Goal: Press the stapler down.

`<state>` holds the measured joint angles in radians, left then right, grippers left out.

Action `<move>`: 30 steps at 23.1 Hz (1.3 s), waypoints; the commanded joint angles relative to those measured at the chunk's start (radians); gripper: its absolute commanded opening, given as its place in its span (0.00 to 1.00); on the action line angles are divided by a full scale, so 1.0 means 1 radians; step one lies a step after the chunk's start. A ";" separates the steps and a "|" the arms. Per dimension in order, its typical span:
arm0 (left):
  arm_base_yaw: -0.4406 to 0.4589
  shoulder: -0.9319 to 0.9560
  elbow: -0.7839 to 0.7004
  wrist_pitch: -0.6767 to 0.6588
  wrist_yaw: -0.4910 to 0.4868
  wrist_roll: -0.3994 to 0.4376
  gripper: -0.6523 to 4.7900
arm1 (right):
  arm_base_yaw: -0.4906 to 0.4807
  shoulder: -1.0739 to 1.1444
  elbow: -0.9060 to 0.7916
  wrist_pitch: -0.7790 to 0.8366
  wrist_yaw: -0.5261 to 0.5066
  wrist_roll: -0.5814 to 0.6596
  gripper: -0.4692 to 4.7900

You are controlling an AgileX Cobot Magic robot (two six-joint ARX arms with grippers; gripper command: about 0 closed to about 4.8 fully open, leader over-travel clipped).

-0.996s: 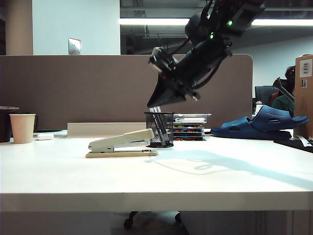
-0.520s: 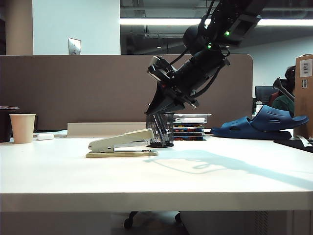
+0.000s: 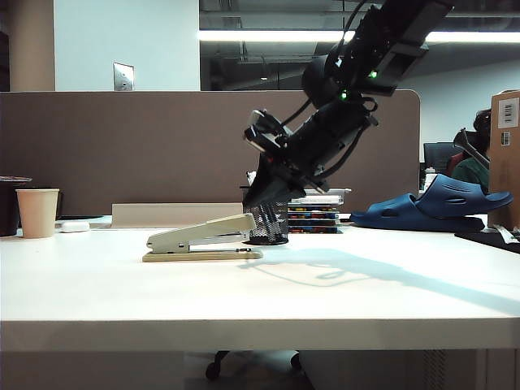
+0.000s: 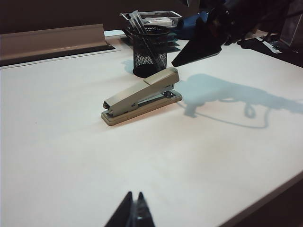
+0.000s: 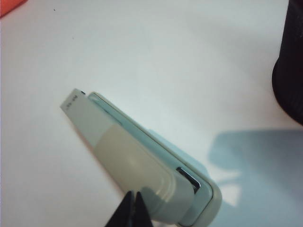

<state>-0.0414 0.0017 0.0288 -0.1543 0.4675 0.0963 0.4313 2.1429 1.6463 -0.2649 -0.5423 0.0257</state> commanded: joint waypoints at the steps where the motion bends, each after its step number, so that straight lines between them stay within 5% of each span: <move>1: 0.000 0.000 0.005 0.001 0.001 0.000 0.11 | 0.002 0.003 0.003 0.016 0.008 0.000 0.07; 30: 0.000 0.000 0.005 -0.017 0.000 0.000 0.11 | 0.002 0.036 0.003 0.018 0.028 0.001 0.07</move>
<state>-0.0414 0.0021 0.0288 -0.1791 0.4675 0.0963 0.4316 2.1727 1.6474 -0.2356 -0.5240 0.0257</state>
